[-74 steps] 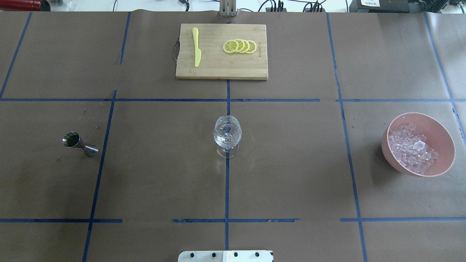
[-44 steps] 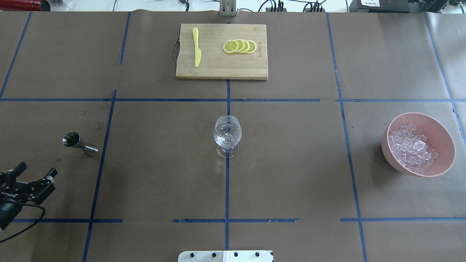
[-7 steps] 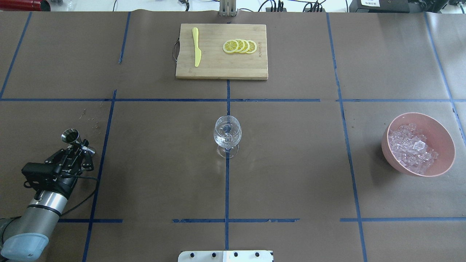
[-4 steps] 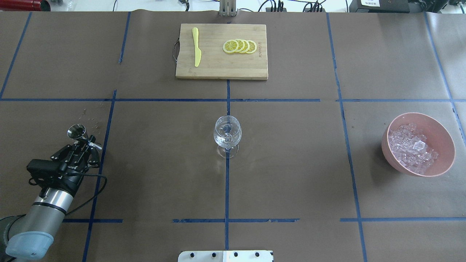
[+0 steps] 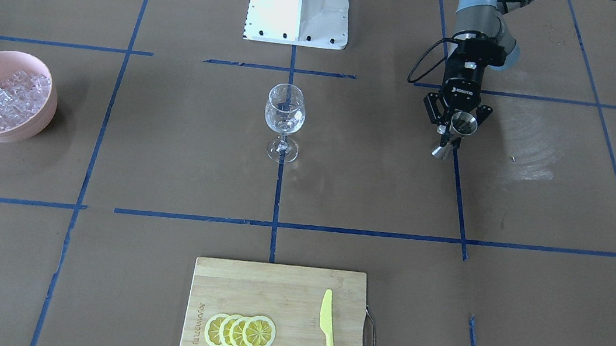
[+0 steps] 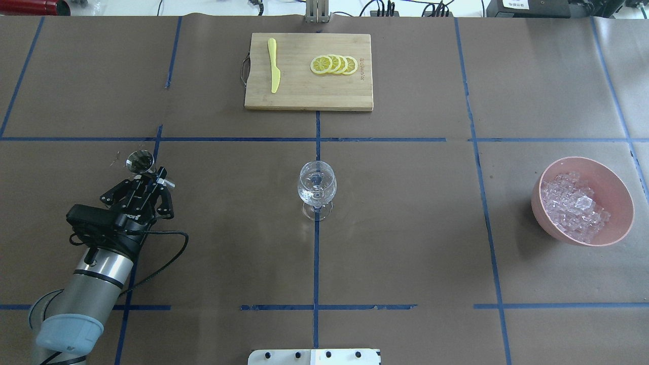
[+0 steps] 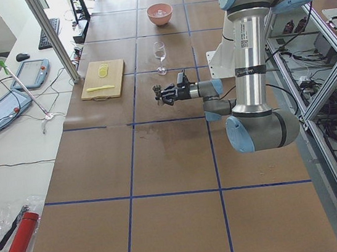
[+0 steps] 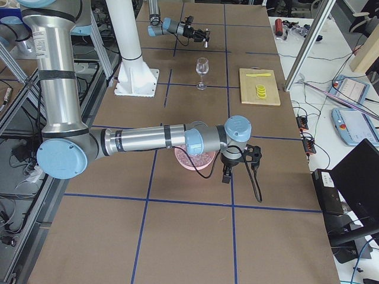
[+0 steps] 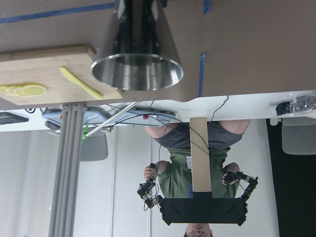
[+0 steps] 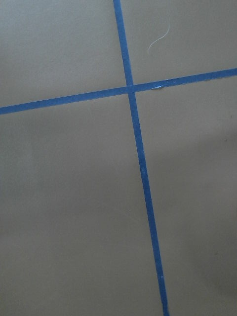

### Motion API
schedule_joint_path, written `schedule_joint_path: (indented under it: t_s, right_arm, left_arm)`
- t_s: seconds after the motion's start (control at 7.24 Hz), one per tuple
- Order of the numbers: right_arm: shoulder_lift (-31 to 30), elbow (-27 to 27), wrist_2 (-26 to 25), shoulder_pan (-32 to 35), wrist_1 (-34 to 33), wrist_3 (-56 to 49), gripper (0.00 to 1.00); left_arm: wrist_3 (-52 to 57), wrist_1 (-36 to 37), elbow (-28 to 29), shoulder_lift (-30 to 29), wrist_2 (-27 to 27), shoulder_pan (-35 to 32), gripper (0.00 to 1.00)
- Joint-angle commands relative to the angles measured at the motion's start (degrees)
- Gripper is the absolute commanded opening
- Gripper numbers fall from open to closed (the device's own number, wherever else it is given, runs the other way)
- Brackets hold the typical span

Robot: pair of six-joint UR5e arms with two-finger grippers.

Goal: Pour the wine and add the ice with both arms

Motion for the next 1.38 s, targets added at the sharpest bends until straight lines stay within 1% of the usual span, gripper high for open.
schedule_joint_path:
  t_s: [0.0, 0.14, 0.28, 0.41, 0.55, 0.69, 0.97, 1.1, 1.24]
  right_arm:
    - [0.1, 0.0, 0.0, 0.0, 0.0, 0.0, 1.00]
    - [0.1, -0.1, 0.0, 0.0, 0.0, 0.0, 1.00]
    - [0.1, -0.1, 0.0, 0.0, 0.0, 0.1, 1.00]
    - [0.0, -0.2, 0.0, 0.0, 0.0, 0.1, 1.00]
    - [-0.1, -0.3, -0.1, 0.0, 0.0, 0.1, 1.00]
    - [-0.1, -0.3, 0.0, 0.0, 0.0, 0.1, 1.00]
    - [-0.2, -0.6, 0.0, 0.0, 0.0, 0.1, 1.00]
    - [-0.2, -0.7, 0.0, 0.0, -0.1, 0.1, 1.00]
    - [-0.2, -0.7, 0.0, 0.0, -0.1, 0.1, 1.00]
  left_arm:
    - [10.8, 0.5, -1.4, -6.2, -0.1, 0.0, 0.00]
    - [18.7, 0.5, -1.8, -8.7, -0.1, 0.1, 0.00]
    - [26.7, 0.6, -1.8, -9.6, -0.3, 0.7, 0.00]
    - [29.9, 1.2, -1.6, -12.2, -1.4, 0.9, 0.00]
    - [30.1, 4.2, -1.6, -12.9, -5.9, 1.1, 0.00]
    - [30.0, 7.6, -1.6, -15.2, -9.6, 1.1, 0.00]
    - [29.9, 7.7, -1.8, -15.8, -18.0, 1.2, 0.00]
    - [30.2, 8.7, -1.8, -15.7, -19.9, 1.1, 0.00]
    - [33.3, 15.8, -5.5, -15.8, -22.0, 0.5, 0.00]
